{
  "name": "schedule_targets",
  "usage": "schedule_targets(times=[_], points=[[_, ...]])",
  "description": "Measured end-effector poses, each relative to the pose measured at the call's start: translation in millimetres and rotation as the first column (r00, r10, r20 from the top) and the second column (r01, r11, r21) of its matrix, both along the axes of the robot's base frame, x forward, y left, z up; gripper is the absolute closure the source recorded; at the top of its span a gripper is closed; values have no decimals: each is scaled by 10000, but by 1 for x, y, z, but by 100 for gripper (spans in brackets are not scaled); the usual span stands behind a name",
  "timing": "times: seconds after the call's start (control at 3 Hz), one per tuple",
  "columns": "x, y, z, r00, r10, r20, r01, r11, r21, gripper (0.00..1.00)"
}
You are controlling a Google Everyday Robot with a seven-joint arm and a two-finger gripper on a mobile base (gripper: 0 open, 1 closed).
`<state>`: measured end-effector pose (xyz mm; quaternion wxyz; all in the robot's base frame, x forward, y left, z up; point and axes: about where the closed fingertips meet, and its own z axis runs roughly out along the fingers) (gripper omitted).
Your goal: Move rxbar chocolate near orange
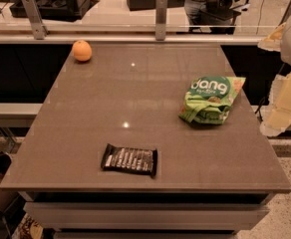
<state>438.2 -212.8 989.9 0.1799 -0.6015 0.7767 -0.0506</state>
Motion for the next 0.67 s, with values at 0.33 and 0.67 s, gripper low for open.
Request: schedule_targets(times=[0.33,0.67], points=[[4,10,4,10000,-22,42,22,10000,-67,0],[4,10,4,10000,-22,44,22,10000,-67,0]])
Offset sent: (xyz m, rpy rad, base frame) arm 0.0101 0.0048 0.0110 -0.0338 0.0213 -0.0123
